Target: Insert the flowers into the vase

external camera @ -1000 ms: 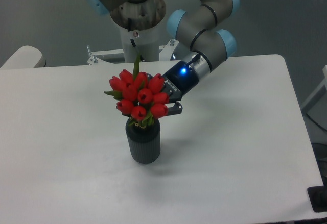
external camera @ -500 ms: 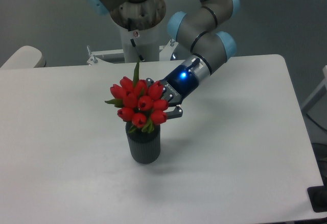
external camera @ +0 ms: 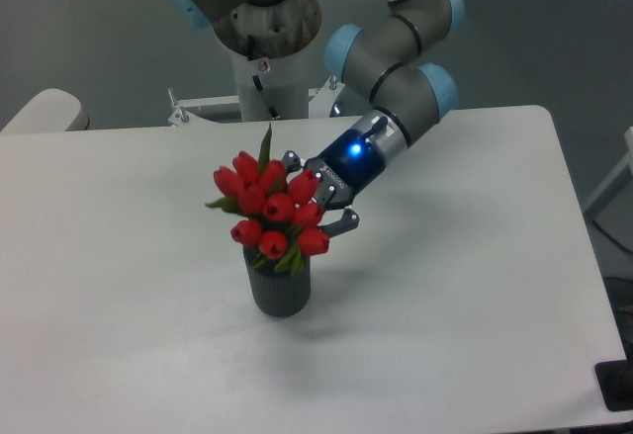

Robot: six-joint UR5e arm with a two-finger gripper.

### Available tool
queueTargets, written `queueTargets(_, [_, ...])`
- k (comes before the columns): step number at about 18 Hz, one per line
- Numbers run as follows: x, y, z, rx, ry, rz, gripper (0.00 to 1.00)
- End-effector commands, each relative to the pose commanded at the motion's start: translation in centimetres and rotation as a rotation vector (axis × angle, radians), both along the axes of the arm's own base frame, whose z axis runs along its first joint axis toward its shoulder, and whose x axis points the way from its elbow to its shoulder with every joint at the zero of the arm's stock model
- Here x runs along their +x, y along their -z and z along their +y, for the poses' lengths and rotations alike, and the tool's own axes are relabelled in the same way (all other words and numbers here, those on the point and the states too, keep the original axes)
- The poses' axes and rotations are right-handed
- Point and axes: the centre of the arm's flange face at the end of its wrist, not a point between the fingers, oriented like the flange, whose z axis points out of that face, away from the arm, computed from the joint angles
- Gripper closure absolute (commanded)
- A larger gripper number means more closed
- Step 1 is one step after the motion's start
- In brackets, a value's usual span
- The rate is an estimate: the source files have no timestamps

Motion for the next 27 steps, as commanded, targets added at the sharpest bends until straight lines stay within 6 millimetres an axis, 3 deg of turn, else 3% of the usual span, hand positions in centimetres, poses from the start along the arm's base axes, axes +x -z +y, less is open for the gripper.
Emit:
queueTargets(1, [0.0,0.0,0.0,0.001,0.0,0.001,0.25])
queueTargets(2, [-0.1,0.0,0.0,0.0,-0.001,0.005,0.02])
queueTargets(3, [-0.2,-0.2,0.0,0.001,-0.002,0.006,0.0])
queueTargets(16, [-0.9,-1.5,-0.2,-0.116,-0.009,0.13,0.0])
queueTargets(22, [-2.2,-2.4,-2.1,-0.168,-0.057,0.181,0.0])
queueTargets(24, [-2.7,-3.5,-2.9,-0.168,-0.079,0.2,0.0])
queueTargets(27, [-5.0,-5.7,-5.0,-0.181,-0.137,0.258,0.0])
